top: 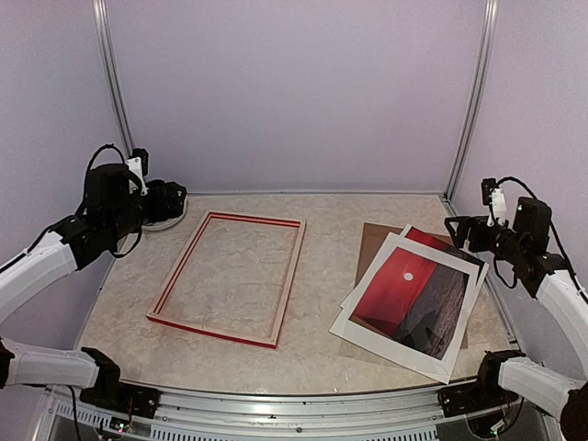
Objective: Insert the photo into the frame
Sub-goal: Pick up the glass panel from the mat board.
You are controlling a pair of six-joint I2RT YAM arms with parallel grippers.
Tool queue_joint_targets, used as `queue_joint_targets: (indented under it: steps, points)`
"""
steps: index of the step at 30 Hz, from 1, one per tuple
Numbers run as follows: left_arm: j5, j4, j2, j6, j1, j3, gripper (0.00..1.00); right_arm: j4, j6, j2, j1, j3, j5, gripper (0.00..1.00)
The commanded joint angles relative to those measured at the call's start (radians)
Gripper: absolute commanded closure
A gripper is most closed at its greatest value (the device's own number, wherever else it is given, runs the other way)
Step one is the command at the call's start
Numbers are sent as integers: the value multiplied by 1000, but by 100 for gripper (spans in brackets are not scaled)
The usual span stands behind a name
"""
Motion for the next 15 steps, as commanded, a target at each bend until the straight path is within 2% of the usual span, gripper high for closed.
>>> queue_joint_targets:
  steps: [1,9,15]
  points:
    - [-48,-41,-22,-13,-37,34,1,-59,-7,5,11,73,-11,1]
    - [-44,-97,51,-27,-56,107,1,-177,40,29,13,201,16,1]
    - [27,-112,123,-56,-59,173,1,-138,129,-9,13,200,-69,1]
